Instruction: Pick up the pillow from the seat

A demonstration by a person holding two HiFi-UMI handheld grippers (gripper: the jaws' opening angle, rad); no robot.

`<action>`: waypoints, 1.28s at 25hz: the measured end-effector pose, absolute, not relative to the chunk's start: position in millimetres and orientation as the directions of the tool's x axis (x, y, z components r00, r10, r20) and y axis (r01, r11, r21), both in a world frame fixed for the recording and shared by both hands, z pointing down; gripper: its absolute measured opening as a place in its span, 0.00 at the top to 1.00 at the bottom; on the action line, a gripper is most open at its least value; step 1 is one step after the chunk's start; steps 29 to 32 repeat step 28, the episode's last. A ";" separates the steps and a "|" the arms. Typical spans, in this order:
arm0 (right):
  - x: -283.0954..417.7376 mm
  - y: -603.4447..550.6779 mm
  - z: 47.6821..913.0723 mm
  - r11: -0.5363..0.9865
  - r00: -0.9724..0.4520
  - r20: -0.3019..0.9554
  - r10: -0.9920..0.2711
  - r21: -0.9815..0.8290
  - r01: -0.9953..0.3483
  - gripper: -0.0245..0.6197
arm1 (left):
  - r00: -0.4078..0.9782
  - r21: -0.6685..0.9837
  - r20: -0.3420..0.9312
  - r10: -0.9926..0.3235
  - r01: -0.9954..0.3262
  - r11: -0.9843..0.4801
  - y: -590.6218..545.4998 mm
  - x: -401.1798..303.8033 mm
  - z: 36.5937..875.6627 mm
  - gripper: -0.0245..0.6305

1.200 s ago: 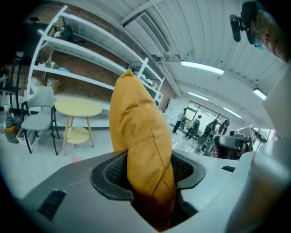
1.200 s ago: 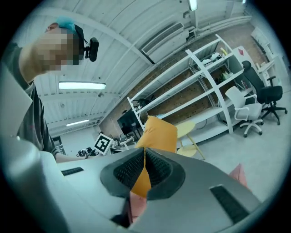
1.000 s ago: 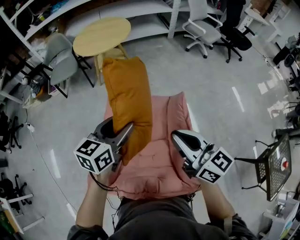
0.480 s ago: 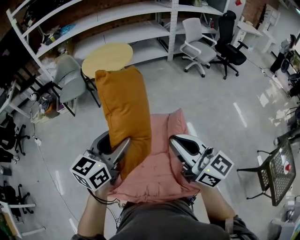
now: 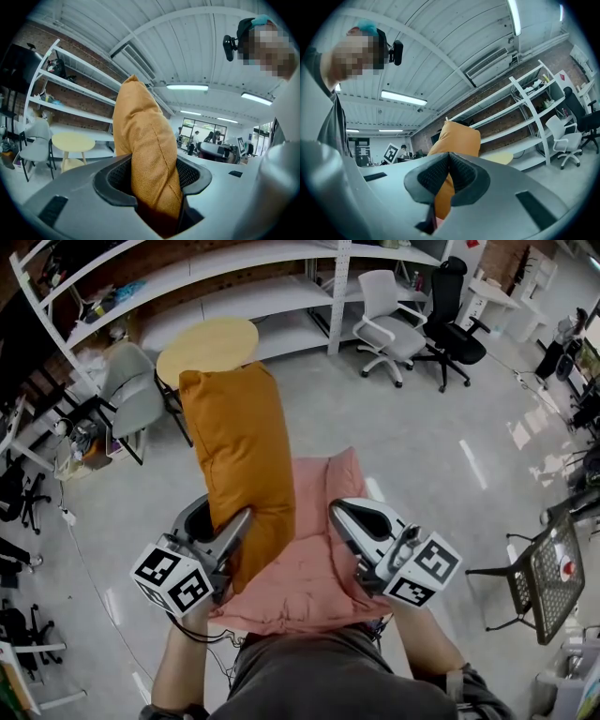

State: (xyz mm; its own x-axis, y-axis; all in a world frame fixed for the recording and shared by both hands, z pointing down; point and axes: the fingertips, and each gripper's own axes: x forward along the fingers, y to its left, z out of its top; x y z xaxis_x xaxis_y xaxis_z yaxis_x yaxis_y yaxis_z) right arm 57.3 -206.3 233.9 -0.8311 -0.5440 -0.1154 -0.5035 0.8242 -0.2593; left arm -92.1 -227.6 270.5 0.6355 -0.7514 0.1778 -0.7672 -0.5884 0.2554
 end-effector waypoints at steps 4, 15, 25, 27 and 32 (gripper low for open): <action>55.0 -203.3 237.5 0.825 -0.835 -0.094 -0.543 -0.246 -0.509 0.94 | 0.641 0.269 0.183 -0.745 -0.762 -0.589 -225.8 -88.6 277.0 0.59; 54.4 -205.7 241.1 0.819 -0.832 -0.081 -0.549 -0.250 -0.516 0.94 | 0.642 0.284 0.185 -0.744 -0.760 -0.585 -228.6 -91.7 284.1 0.59; 54.6 -213.1 247.2 0.818 -0.833 -0.074 -0.548 -0.258 -0.515 0.94 | 0.649 0.292 0.199 -0.734 -0.755 -0.588 -236.4 -86.9 292.1 0.59; 51.1 -216.0 248.6 0.818 -0.834 -0.072 -0.547 -0.259 -0.514 0.94 | 0.649 0.295 0.202 -0.734 -0.754 -0.587 -239.9 -89.9 294.1 0.58; 49.4 -217.7 249.2 0.818 -0.835 -0.070 -0.546 -0.260 -0.513 0.94 | 0.649 0.295 0.203 -0.733 -0.754 -0.586 -241.8 -91.6 294.9 0.58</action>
